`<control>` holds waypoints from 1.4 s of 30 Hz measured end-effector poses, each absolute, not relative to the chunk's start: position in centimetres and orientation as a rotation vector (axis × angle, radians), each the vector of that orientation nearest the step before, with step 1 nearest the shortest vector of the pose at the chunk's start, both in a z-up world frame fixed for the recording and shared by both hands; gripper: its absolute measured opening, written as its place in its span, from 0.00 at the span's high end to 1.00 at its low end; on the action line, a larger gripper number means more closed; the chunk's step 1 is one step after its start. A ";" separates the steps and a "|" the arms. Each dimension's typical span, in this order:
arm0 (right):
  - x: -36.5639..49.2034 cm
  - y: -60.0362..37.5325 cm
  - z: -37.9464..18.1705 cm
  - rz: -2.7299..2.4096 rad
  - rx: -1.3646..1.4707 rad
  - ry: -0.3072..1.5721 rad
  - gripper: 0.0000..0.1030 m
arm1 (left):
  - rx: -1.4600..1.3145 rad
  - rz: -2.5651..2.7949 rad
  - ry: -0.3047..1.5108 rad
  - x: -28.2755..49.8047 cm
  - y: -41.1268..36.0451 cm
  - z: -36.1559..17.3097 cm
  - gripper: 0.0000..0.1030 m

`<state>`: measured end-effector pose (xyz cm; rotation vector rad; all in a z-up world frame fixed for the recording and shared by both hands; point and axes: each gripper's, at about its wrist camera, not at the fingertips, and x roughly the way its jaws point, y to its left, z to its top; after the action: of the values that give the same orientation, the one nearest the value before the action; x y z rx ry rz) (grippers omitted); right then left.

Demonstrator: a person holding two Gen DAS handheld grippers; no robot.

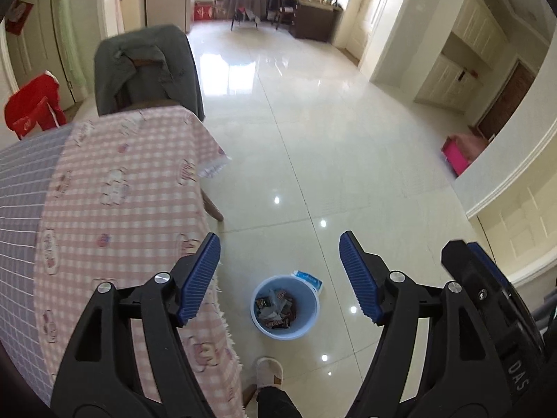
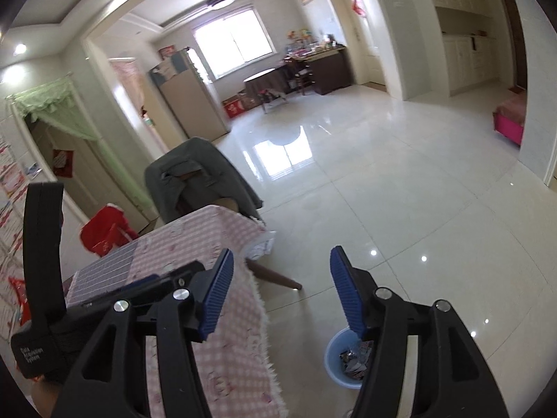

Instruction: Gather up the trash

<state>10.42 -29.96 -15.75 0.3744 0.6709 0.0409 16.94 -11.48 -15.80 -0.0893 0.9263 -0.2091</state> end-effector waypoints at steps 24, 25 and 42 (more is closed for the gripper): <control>-4.9 -13.8 -5.5 -0.008 0.238 0.534 0.33 | 0.008 -0.237 0.717 2.6 1.9 -4.8 0.25; -5.0 -13.6 -5.3 -0.004 0.236 0.538 0.33 | 0.005 -0.231 0.712 2.5 2.2 -4.6 0.24; -6.2 -12.7 -3.0 0.003 0.216 0.484 0.27 | 0.034 -0.191 0.625 0.8 2.7 -1.2 0.20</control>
<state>-6.17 -12.74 -3.05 0.2161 0.4838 0.0029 0.77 2.69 -1.24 0.0336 0.6251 -0.1906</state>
